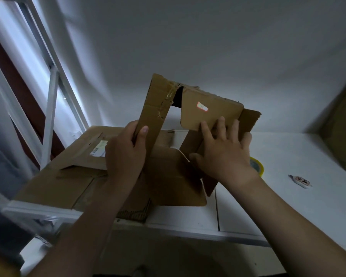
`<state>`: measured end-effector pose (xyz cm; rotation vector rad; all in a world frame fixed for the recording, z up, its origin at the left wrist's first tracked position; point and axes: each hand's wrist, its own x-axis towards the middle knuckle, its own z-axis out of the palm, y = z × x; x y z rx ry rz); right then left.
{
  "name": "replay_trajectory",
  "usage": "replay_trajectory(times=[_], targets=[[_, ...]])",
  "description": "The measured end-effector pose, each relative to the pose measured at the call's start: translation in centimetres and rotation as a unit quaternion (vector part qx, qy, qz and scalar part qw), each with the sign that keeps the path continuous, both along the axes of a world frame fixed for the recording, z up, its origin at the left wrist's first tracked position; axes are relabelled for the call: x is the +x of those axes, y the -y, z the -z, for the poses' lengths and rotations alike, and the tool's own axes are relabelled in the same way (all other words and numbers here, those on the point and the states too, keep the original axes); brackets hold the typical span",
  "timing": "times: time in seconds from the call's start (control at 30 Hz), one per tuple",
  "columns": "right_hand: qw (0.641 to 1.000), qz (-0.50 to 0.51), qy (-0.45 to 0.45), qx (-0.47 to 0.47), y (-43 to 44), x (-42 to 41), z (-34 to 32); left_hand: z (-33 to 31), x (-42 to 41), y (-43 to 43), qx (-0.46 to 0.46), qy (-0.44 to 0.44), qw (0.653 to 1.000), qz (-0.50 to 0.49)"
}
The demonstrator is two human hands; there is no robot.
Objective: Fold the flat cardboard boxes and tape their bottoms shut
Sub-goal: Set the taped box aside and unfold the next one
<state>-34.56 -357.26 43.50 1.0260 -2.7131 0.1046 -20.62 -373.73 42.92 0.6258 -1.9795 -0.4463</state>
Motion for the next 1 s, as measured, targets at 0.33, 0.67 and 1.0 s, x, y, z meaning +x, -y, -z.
replay_trajectory(times=[0.33, 0.67, 1.0], targets=[[0.964, -0.247, 0.026, 0.097, 1.2, 1.3, 8.1, -0.7, -0.6, -0.6, 0.019, -0.008, 0.999, -0.030], [0.988, -0.117, 0.096, -0.005, 0.8, -1.6, 6.4, -0.4, 0.4, 0.2, 0.015, -0.022, 1.000, -0.006], [0.982, 0.018, -0.081, -0.168, 3.0, -1.7, 5.4, 0.1, 1.3, 0.8, 0.060, -0.048, 0.997, 0.010]])
